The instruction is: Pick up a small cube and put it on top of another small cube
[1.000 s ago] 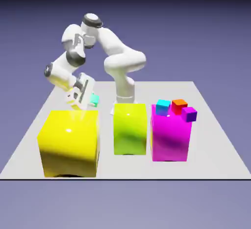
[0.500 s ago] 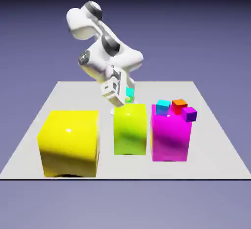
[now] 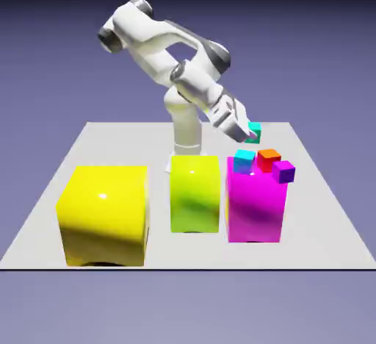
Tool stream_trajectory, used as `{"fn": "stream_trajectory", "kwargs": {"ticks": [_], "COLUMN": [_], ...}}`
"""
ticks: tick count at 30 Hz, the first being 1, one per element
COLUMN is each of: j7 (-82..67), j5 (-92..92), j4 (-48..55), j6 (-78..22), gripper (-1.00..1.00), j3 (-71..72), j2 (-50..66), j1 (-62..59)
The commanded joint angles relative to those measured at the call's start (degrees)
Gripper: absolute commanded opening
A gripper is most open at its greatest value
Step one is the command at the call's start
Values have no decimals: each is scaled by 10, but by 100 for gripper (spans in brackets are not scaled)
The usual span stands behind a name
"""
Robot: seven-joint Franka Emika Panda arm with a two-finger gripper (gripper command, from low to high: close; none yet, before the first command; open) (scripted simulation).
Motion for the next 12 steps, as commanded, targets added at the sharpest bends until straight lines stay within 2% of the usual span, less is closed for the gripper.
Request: {"fn": "stream_trajectory", "kwargs": {"ticks": [1,9,10,12], "j7": [0,-44,-44,-38], "j5": [0,31,31,27], "j4": [0,-9,-9,-8], "j6": [1,131,131,113], "gripper": [-100,-100,100,100], "j3": [0,-103,-103,-90], "j2": [0,45,45,39], "j1": [0,154,154,133]}}
